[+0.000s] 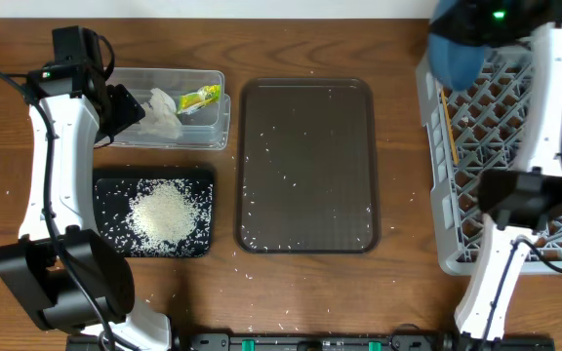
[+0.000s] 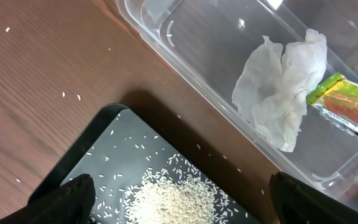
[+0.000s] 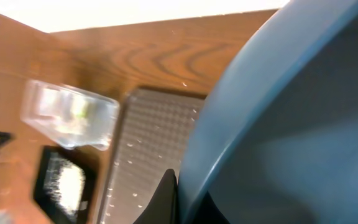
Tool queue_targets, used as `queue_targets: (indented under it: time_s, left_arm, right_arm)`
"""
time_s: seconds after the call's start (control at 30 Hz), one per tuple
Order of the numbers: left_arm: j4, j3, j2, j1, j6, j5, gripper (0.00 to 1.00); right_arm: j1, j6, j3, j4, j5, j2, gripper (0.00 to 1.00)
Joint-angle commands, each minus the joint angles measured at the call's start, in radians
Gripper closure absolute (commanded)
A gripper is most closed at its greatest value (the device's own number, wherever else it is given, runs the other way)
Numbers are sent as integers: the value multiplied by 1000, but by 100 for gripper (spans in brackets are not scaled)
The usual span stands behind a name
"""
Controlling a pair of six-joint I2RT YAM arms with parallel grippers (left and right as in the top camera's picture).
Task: Sort waste into correct bins and load items into the dishwasher rack
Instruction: 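Lift the blue plate and carry it to the dish rack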
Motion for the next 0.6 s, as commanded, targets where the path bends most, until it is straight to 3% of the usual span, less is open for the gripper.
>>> queue_targets:
  time_s: [0.0,0.33,0.57]
  left_arm:
    - [-5,-4,-22,3,-9,-1,8]
    - [-5,-4,-22,3,-9,-1,8]
    - [-5,-4,-22,3,-9,-1,8]
  right_arm:
    - [-39,-57,-64,41,-256,-27,99]
    - [-100,-56,-335,266,-523,-27,99]
    - [-158,-50,-381,242,-544,-27,99]
